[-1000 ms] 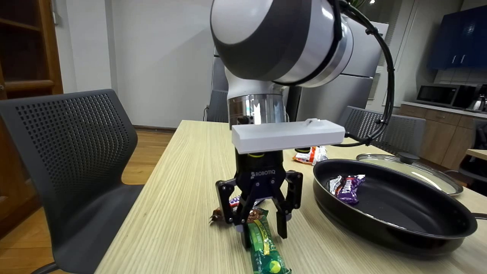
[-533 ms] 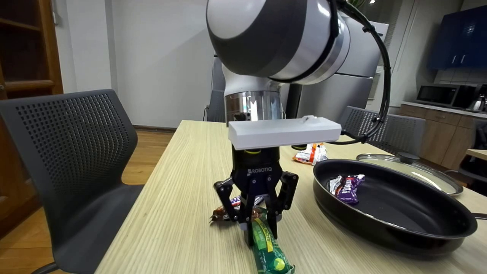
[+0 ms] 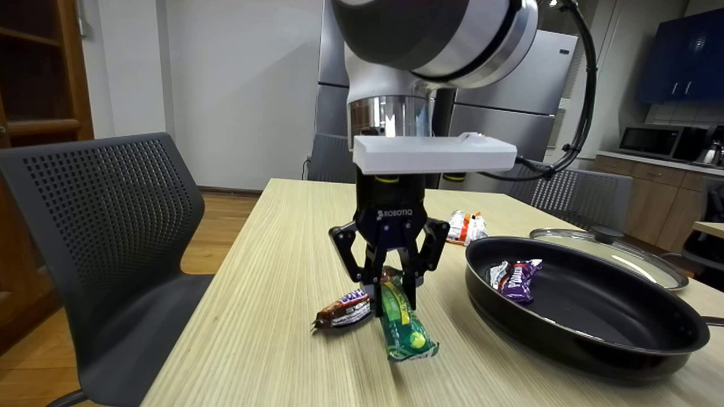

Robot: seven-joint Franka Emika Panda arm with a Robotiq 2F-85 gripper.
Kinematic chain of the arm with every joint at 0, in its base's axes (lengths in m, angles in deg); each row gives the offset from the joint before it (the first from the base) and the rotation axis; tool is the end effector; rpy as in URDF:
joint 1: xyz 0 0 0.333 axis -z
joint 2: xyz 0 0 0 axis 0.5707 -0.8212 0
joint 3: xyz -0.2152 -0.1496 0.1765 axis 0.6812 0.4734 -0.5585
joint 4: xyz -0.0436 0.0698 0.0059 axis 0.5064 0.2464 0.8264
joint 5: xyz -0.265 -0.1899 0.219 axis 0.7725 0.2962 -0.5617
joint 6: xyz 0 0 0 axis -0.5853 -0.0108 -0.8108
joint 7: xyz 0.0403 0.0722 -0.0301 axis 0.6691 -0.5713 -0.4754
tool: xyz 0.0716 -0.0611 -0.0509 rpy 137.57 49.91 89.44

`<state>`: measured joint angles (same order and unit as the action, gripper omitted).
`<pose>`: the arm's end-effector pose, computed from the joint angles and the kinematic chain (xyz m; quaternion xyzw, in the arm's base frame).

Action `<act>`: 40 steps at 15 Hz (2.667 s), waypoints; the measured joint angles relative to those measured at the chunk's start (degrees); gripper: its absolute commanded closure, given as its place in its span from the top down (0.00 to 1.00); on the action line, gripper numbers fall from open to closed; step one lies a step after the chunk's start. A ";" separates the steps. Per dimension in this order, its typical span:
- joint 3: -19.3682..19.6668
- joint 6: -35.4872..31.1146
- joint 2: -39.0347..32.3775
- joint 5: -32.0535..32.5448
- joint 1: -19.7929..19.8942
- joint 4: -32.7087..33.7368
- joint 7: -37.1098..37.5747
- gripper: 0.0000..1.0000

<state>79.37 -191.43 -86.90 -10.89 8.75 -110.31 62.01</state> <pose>0.4621 0.2881 0.1360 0.9900 0.0835 -0.1045 0.0453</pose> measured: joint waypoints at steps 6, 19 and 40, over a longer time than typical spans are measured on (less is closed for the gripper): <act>2.21 -1.65 7.13 0.01 1.13 -4.66 0.79 0.14; 6.45 -8.10 16.37 -0.74 11.01 -16.09 5.77 0.14; 10.79 -9.84 8.02 -12.49 21.23 -12.95 7.12 0.14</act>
<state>90.16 -201.27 -78.88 -23.38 29.99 -123.26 69.12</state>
